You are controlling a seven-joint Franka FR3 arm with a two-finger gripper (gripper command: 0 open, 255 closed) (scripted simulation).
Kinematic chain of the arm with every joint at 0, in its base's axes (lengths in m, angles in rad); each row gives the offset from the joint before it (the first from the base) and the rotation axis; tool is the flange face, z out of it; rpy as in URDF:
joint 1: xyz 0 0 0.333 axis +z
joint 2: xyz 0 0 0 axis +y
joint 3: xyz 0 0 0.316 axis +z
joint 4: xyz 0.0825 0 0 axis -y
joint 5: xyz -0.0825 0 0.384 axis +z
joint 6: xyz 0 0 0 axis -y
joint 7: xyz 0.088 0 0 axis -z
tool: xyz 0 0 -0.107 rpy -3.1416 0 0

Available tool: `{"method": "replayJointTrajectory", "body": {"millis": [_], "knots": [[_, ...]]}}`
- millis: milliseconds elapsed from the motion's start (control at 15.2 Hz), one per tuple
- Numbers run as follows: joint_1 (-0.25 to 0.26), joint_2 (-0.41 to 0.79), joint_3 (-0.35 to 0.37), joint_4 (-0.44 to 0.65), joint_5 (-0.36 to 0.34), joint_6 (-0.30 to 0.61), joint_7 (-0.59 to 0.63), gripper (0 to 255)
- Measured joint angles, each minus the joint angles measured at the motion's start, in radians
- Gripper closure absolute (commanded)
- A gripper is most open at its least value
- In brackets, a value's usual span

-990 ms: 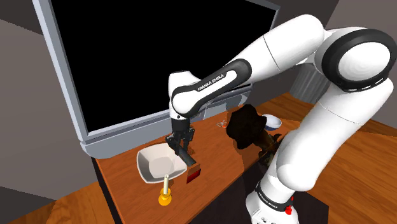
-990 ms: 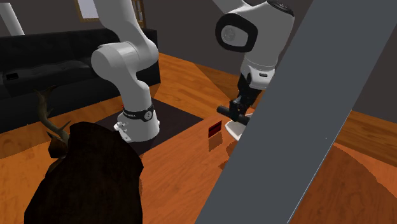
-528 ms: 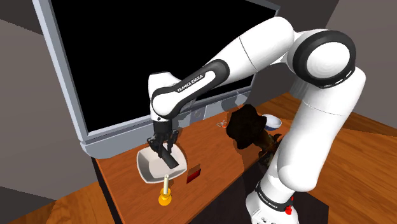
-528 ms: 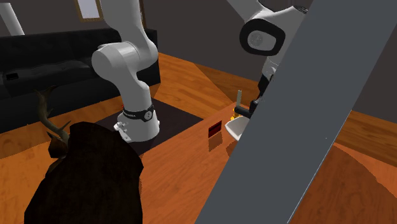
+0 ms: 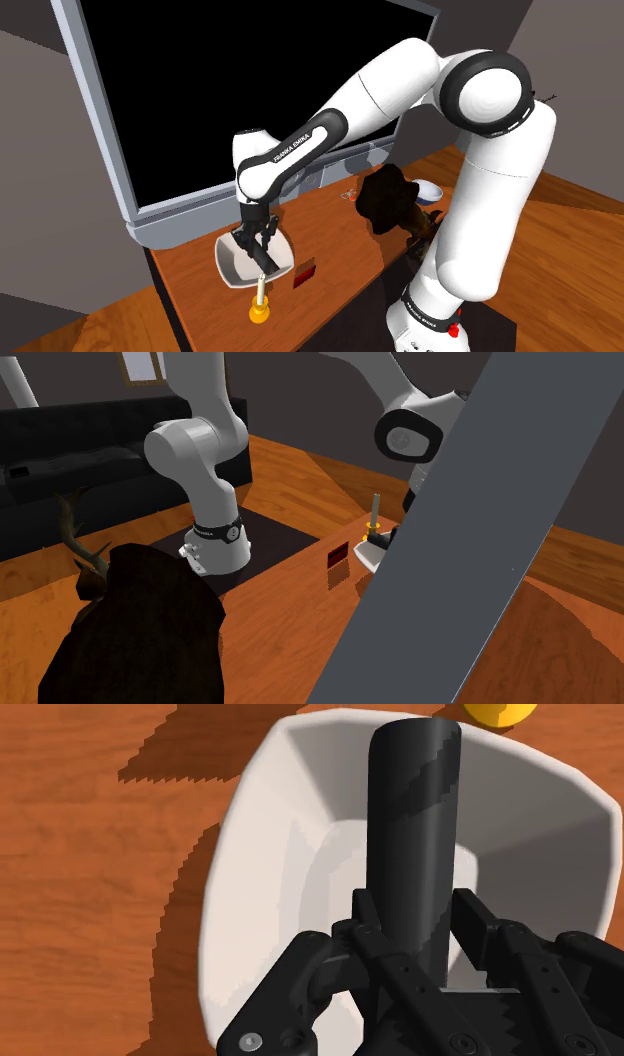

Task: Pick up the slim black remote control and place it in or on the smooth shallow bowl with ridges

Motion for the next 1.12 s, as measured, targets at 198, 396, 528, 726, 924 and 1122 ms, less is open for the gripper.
{"method": "replayJointTrajectory", "body": {"millis": [198, 396, 528, 726, 924, 1122], "knots": [[0.002, 0.015, 0.000, -0.002, -0.002, 0.019, 0.001, 255], [0.002, 0.017, 0.000, -0.002, -0.003, 0.020, 0.001, 255], [0.002, 0.017, 0.000, -0.001, -0.003, 0.021, 0.001, 0], [0.001, 0.021, -0.001, -0.001, -0.003, 0.023, 0.001, 0], [0.002, 0.020, 0.000, -0.002, -0.003, 0.023, 0.001, 0], [-0.004, -0.022, -0.002, 0.025, 0.000, -0.045, -0.001, 0]]}}
